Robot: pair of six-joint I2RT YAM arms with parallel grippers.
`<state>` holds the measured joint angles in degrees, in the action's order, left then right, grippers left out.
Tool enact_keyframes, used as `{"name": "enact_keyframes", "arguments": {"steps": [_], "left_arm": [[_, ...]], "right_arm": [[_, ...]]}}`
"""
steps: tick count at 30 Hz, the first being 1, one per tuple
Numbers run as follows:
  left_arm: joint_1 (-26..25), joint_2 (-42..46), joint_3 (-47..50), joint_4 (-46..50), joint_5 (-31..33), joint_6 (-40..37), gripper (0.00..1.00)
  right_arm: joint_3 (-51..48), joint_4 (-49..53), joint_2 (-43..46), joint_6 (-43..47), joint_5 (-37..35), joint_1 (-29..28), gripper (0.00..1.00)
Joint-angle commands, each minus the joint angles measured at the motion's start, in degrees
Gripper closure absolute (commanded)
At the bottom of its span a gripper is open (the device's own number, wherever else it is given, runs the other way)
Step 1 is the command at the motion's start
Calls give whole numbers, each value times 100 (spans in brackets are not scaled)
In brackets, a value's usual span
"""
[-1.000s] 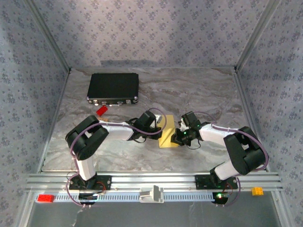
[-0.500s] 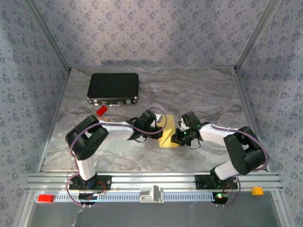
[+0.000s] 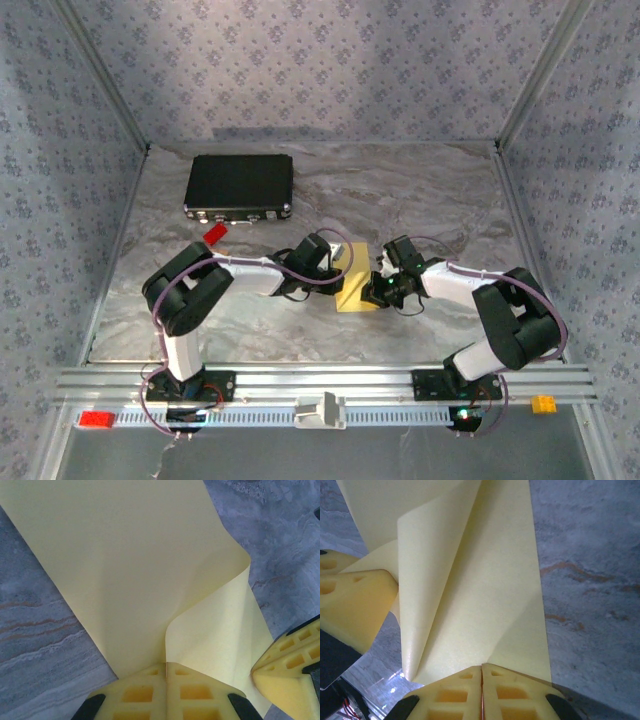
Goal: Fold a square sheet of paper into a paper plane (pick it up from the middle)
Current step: Fold the triangle a second time at the center of the table.
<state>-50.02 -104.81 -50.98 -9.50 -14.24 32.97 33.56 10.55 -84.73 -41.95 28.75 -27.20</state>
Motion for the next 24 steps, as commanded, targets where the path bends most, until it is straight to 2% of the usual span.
{"name": "enact_keyframes", "arguments": {"steps": [1, 8, 13, 17, 24], "left_arm": [[34, -171, -121, 42, -78, -97, 96], [36, -188, -96, 69, -112, -100, 96], [30, -203, -127, 104, -105, -105, 96], [31, -224, -141, 117, -112, -116, 96], [30, -263, -144, 106, -141, -108, 96]], "right_arm": [[-51, 291, 40, 99, -85, 45, 91], [-25, 72, 357, -9, -13, 139, 90], [-86, -775, 644, -552, 328, 304, 94], [47, -1328, 369, -880, 491, 170, 99], [122, -1692, -65, -1046, 460, -4, 100]]}}
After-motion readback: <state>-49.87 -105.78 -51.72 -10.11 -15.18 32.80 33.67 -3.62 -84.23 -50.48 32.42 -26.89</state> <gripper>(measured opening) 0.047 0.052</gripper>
